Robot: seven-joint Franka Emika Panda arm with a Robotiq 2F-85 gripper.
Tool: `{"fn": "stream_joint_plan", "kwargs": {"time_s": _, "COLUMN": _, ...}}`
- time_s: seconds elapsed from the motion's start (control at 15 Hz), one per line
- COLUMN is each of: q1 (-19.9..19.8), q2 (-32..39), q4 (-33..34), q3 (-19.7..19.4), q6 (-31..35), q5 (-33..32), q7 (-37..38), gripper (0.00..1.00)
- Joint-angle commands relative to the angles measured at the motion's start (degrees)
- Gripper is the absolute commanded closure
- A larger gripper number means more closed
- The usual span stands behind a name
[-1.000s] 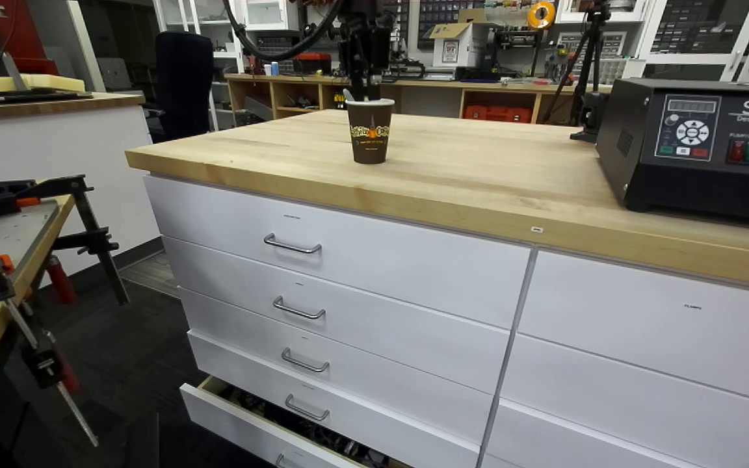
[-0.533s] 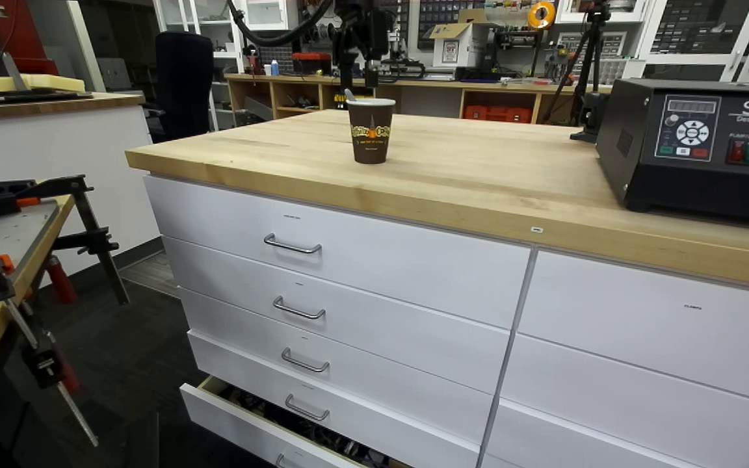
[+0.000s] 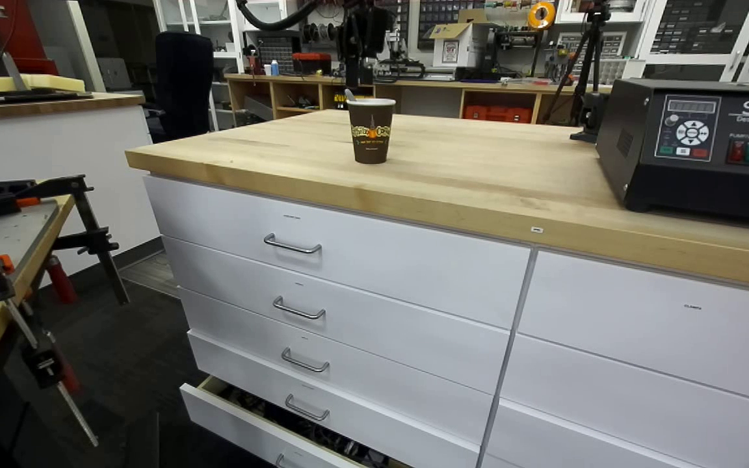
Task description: Remove the pen from the cup.
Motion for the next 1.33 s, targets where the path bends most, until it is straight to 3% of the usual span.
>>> {"fn": "stream_joint_plan", "kwargs": {"time_s": 0.0, "q1": -0.37, "q2": -0.13, "q4": 1.48, "q3": 0.16, "q6": -4.27, "q5": -0.04, "q7": 0.06, "gripper": 0.20}}
{"fn": "stream_joint_plan", "kwargs": {"time_s": 0.27, "q1": -0.87, "q2": 0.30, "q4": 2.65, "q3": 0.33, "q6": -7.80, "q5": 0.72, "q7": -0.71, "gripper": 0.01}}
{"fn": "stream_joint_plan", "kwargs": {"time_s": 0.33, "q1": -0.97, "q2": 0.37, "q4": 2.87, "q3": 0.34, "q6": -8.28, "q5": 0.85, "q7": -0.75, "gripper": 0.26}}
{"fn": "stream_joint_plan", "kwargs": {"time_s": 0.4, "q1": -1.13, "q2": 0.43, "q4": 3.08, "q3": 0.39, "q6": -8.45, "q5": 1.06, "q7": -0.95, "gripper": 0.36}}
{"fn": "stream_joint_plan", "kwargs": {"time_s": 0.53, "q1": -1.54, "q2": 0.56, "q4": 3.27, "q3": 0.57, "q6": -8.65, "q5": 1.90, "q7": -1.43, "gripper": 0.43}}
{"fn": "stream_joint_plan", "kwargs": {"time_s": 0.6, "q1": -1.82, "q2": 0.63, "q4": 3.27, "q3": 0.76, "q6": -8.41, "q5": 2.80, "q7": -1.89, "gripper": 0.25}}
{"fn": "stream_joint_plan", "kwargs": {"time_s": 0.67, "q1": -2.04, "q2": 0.77, "q4": 3.26, "q3": 0.92, "q6": -8.21, "q5": 3.72, "q7": -2.32, "gripper": 0.15}}
{"fn": "stream_joint_plan", "kwargs": {"time_s": 0.87, "q1": -2.56, "q2": 1.03, "q4": 3.26, "q3": 1.38, "q6": -7.85, "q5": 6.95, "q7": -3.80, "gripper": 0.01}}
{"fn": "stream_joint_plan", "kwargs": {"time_s": 0.93, "q1": -2.63, "q2": 1.09, "q4": 3.14, "q3": 1.51, "q6": -7.65, "q5": 7.72, "q7": -4.15, "gripper": 0.00}}
{"fn": "stream_joint_plan", "kwargs": {"time_s": 1.07, "q1": -2.63, "q2": 1.33, "q4": 3.13, "q3": 1.53, "q6": -7.38, "q5": 8.41, "q7": -4.78, "gripper": 0.27}}
{"fn": "stream_joint_plan", "kwargs": {"time_s": 1.13, "q1": -2.60, "q2": 1.48, "q4": 3.18, "q3": 1.51, "q6": -7.32, "q5": 8.56, "q7": -4.95, "gripper": 0.28}}
{"fn": "stream_joint_plan", "kwargs": {"time_s": 1.2, "q1": -2.51, "q2": 1.48, "q4": 2.98, "q3": 1.42, "q6": -6.83, "q5": 8.29, "q7": -5.01, "gripper": 0.06}}
{"fn": "stream_joint_plan", "kwargs": {"time_s": 1.27, "q1": -2.53, "q2": 1.48, "q4": 2.81, "q3": 1.40, "q6": -6.48, "q5": 8.21, "q7": -5.17, "gripper": 0.18}}
